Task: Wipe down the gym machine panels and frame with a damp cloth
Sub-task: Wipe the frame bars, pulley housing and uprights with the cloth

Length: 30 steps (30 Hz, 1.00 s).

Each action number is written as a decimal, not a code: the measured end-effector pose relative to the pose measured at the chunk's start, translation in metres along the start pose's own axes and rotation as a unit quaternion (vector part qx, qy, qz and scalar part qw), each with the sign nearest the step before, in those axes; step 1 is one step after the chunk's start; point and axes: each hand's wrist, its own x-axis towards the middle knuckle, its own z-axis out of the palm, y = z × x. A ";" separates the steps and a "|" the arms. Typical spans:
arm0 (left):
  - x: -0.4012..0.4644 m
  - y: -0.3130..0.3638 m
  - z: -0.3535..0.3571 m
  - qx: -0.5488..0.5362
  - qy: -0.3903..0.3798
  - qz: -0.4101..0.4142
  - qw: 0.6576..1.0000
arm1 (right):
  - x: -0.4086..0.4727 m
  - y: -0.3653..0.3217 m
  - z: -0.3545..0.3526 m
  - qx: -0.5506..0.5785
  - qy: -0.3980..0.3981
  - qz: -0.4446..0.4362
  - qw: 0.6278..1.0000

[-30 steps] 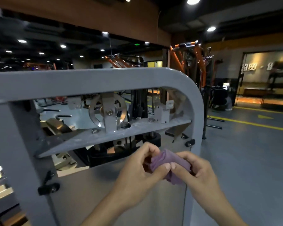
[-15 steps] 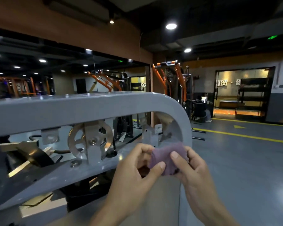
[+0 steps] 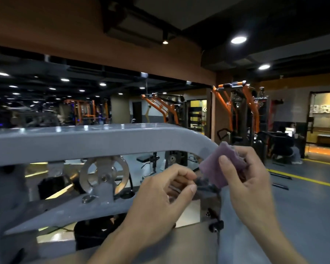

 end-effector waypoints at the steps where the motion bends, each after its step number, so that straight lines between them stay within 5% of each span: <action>1: -0.002 0.001 -0.004 0.021 0.011 0.007 1.000 | 0.004 -0.003 0.006 -0.005 -0.017 -0.018 1.000; 9: -0.046 0.006 -0.076 0.178 0.169 0.031 0.969 | 0.008 -0.041 0.085 -0.001 -0.117 -0.174 0.978; 16: -0.100 0.016 -0.168 0.232 0.275 0.022 0.933 | -0.015 -0.094 0.156 0.055 -0.167 -0.192 0.965; 30: -0.142 -0.035 -0.335 0.226 0.351 0.065 0.906 | -0.072 -0.178 0.289 -0.037 -0.052 -0.258 0.964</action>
